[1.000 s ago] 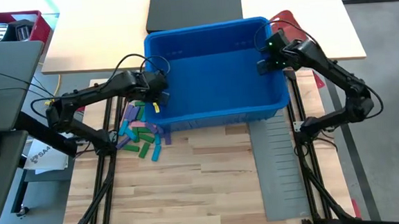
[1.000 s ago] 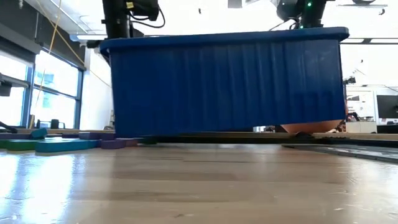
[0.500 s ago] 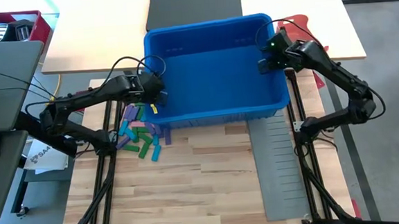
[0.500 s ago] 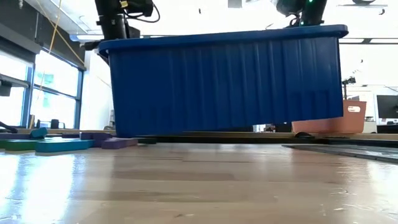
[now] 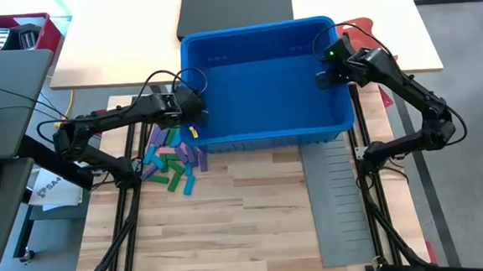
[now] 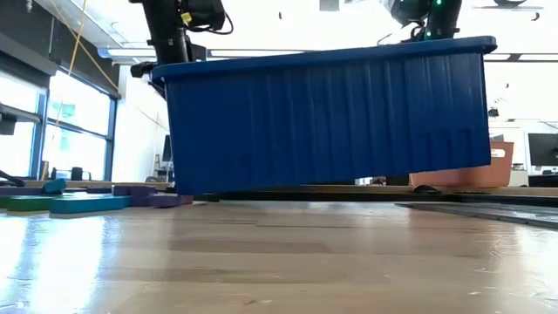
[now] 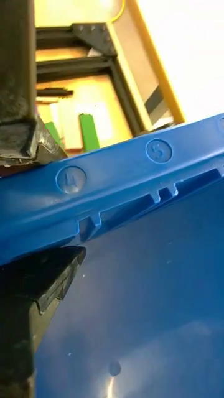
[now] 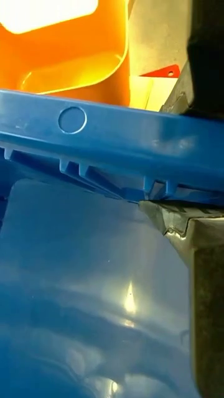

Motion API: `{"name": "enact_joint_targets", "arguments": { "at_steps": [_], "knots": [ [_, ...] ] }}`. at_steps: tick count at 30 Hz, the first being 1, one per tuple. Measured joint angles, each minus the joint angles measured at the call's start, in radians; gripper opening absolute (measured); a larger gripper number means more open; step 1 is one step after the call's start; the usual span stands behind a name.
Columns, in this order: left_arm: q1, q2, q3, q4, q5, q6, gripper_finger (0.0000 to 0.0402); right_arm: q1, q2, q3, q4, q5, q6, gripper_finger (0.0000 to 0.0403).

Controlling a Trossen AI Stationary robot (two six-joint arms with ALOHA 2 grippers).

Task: Sort blocks
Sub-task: Adjust the blue bin

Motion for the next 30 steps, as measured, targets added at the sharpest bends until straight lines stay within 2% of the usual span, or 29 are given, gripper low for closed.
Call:
{"name": "enact_joint_targets", "arguments": {
  "at_steps": [7, 11, 14, 21, 25, 30],
  "knots": [
    [-0.002, -0.006, -0.037, -0.013, -0.004, 0.03, 0.0168, -0.008, 0.0, -0.114, 0.073, -0.047, 0.011, 0.0109],
    [-0.015, -0.009, -0.036, -0.01, -0.041, 0.061, 0.017, -0.008, -0.016, -0.182, 0.119, -0.045, 0.022, 0.011],
    [-0.033, -0.018, -0.028, 0.016, -0.054, 0.064, 0.0171, -0.008, -0.046, -0.183, 0.122, -0.033, 0.012, 0.011],
    [-0.051, -0.019, -0.019, 0.108, 0.001, 0.06, 0.0172, -0.019, -0.133, -0.097, 0.054, 0.004, -0.03, 0.011],
    [-0.069, -0.013, -0.066, 0.167, 0.062, 0.029, 0.0173, -0.022, -0.158, -0.1, -0.007, -0.005, -0.028, 0.011],
    [-0.077, -0.01, -0.119, 0.244, 0.076, 0.021, 0.0173, -0.022, -0.151, -0.147, 0.004, -0.001, -0.015, 0.011]
  ]
}}
